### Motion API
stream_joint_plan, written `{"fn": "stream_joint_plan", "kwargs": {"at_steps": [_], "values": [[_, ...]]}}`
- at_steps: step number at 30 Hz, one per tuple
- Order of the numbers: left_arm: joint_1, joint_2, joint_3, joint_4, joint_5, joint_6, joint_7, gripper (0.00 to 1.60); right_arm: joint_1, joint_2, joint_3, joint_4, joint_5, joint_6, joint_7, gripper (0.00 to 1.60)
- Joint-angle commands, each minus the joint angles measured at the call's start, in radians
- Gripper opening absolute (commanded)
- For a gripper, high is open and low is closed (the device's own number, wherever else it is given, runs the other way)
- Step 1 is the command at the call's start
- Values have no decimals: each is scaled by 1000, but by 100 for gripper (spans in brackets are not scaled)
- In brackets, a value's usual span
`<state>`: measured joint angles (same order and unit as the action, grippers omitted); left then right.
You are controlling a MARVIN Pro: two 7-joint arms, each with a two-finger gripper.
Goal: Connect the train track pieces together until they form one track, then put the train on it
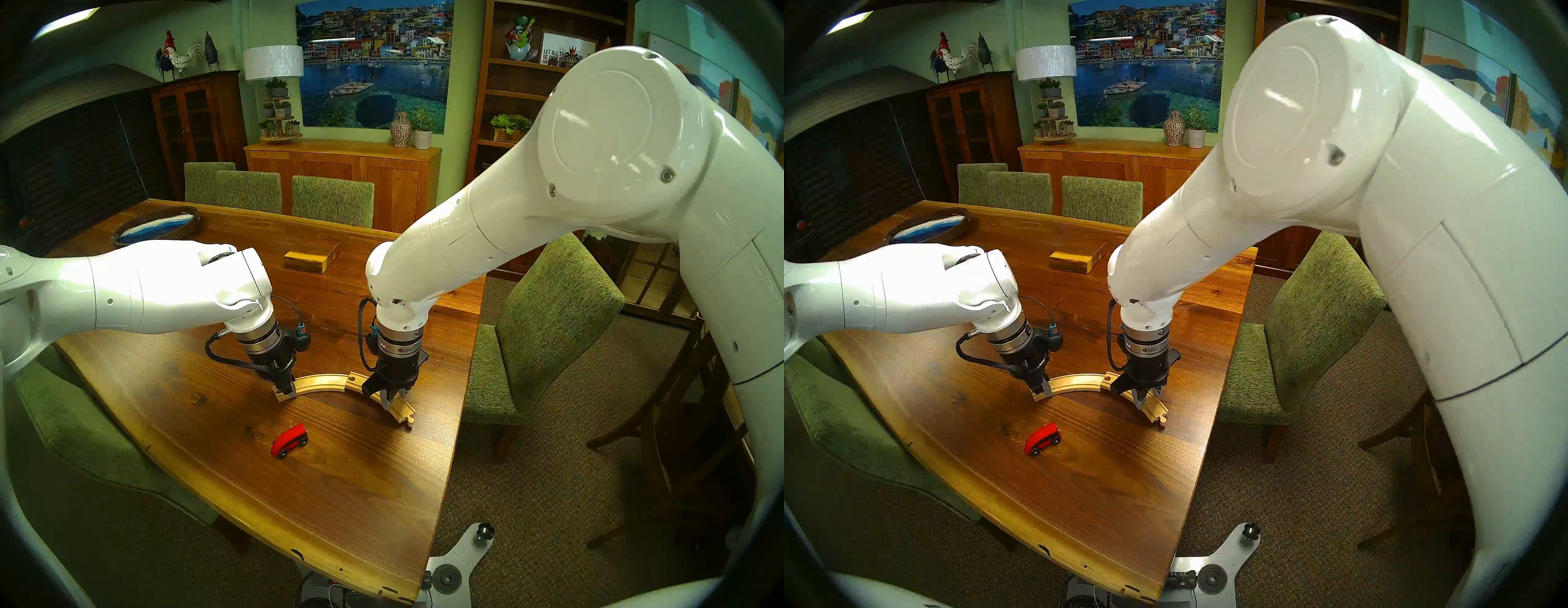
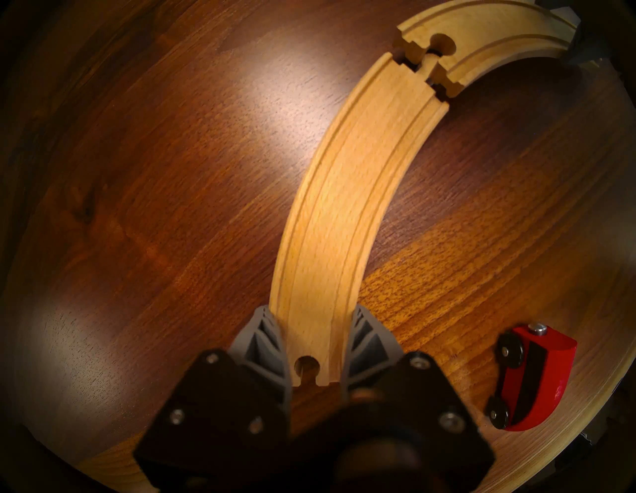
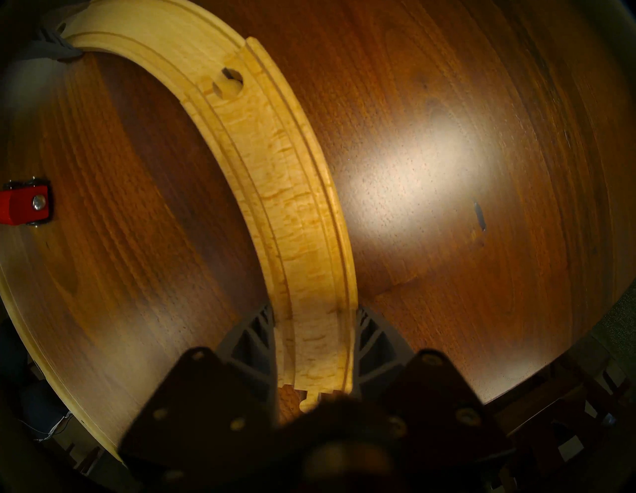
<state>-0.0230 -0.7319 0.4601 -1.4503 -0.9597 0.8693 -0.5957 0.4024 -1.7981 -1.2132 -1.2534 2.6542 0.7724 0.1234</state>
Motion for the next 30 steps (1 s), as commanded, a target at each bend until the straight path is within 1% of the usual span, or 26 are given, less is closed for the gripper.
{"fn": "stream_joint_plan", "kwargs": {"at_steps": [1,9,18,25,30], "values": [[-2,-3,2,2,1,-3,-9,0,16,0,3,21,-40,24,27,0],[-2,-3,2,2,1,-3,-9,0,18,2,2,20,-75,23,53,0],[-3,-3,3,2,1,-3,-9,0,-6,-14,-1,63,-68,36,46,0],[-3,-3,3,2,0,-3,-9,0,-1,-20,1,71,-62,40,39,0],[-3,-3,3,2,0,-3,-9,0,-19,-28,0,94,-63,53,37,0]]}}
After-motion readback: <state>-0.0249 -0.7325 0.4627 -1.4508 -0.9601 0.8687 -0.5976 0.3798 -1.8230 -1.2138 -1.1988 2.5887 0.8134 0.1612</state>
